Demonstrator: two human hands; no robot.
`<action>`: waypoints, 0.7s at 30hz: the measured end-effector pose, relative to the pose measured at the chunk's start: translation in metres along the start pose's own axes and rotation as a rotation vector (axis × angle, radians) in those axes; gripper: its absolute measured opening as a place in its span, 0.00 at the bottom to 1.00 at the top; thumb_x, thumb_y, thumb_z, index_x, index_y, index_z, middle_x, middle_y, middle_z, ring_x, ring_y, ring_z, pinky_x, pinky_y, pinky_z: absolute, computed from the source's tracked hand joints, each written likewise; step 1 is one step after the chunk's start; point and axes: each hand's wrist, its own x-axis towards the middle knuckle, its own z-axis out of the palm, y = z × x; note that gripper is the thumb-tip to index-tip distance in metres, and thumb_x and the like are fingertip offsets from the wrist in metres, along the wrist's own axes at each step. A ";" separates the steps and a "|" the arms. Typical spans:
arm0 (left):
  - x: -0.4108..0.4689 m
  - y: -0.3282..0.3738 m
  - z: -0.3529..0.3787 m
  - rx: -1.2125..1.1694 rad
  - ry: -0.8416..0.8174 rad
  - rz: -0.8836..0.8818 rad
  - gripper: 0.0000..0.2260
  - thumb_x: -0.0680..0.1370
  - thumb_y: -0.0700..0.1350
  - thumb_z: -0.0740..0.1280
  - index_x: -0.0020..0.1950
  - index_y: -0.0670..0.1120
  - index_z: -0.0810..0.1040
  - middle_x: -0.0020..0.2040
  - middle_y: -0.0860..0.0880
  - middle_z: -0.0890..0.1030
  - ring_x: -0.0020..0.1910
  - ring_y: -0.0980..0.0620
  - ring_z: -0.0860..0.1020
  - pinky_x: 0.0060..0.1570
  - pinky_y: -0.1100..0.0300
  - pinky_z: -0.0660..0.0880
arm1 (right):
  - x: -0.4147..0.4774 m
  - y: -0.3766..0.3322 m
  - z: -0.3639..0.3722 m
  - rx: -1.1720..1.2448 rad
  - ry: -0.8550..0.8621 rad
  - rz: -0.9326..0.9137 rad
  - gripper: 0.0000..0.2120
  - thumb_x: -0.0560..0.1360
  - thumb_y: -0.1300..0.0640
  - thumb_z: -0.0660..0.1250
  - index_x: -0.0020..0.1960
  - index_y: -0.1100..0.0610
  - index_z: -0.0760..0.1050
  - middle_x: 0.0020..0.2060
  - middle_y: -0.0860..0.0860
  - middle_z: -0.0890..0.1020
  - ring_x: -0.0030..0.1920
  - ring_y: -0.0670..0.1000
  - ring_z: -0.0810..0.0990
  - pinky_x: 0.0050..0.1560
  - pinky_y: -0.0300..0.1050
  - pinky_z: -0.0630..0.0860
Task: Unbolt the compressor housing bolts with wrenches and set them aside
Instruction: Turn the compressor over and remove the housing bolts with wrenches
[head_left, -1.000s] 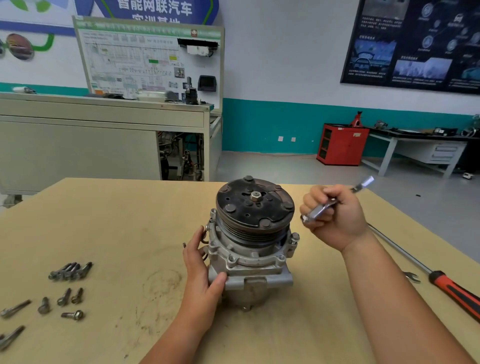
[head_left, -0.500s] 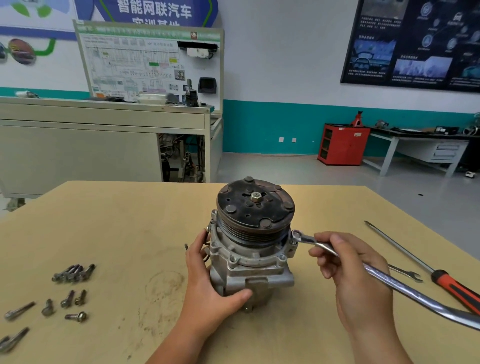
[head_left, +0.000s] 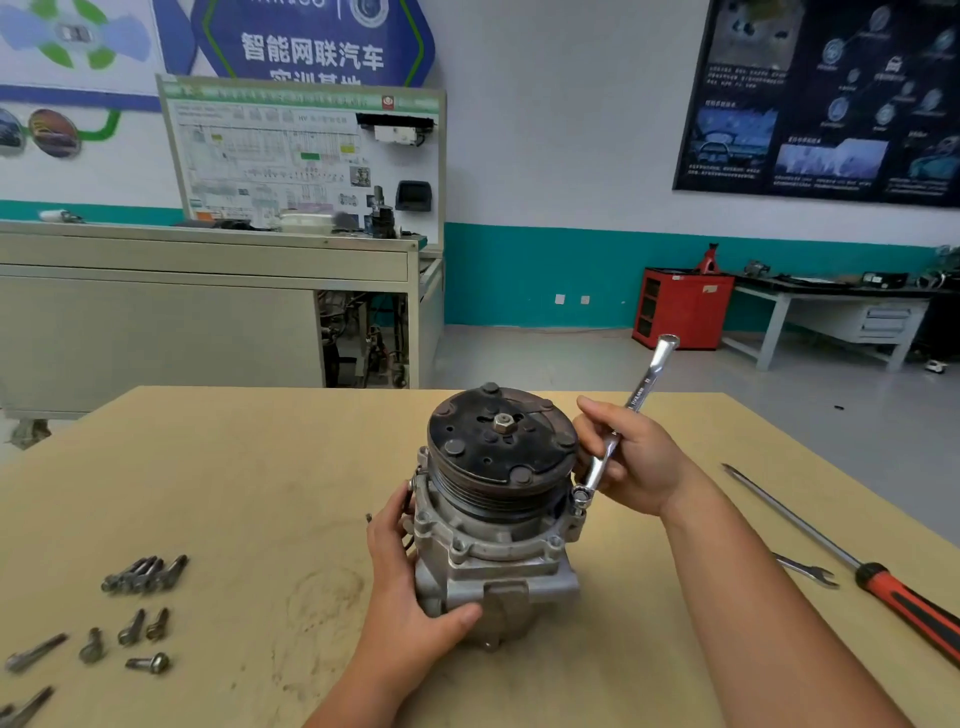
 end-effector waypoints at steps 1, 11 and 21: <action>0.001 0.000 0.000 0.000 0.000 0.013 0.45 0.58 0.57 0.71 0.72 0.56 0.55 0.72 0.47 0.63 0.69 0.58 0.68 0.62 0.71 0.67 | 0.001 -0.001 -0.002 -0.005 -0.023 -0.008 0.24 0.74 0.47 0.55 0.23 0.55 0.72 0.14 0.48 0.64 0.20 0.46 0.62 0.23 0.37 0.64; 0.001 -0.001 -0.001 0.007 0.019 0.046 0.42 0.60 0.59 0.70 0.70 0.57 0.56 0.69 0.43 0.65 0.65 0.60 0.71 0.62 0.69 0.69 | -0.088 0.033 0.013 0.225 0.425 -0.443 0.18 0.73 0.48 0.56 0.36 0.53 0.82 0.28 0.51 0.78 0.27 0.46 0.73 0.25 0.32 0.67; -0.001 0.000 -0.002 0.027 0.026 0.025 0.41 0.60 0.58 0.70 0.70 0.57 0.57 0.68 0.43 0.66 0.66 0.54 0.71 0.66 0.58 0.70 | -0.089 0.050 0.060 -0.129 0.650 -0.531 0.16 0.74 0.62 0.58 0.41 0.53 0.84 0.33 0.58 0.83 0.31 0.48 0.79 0.26 0.34 0.70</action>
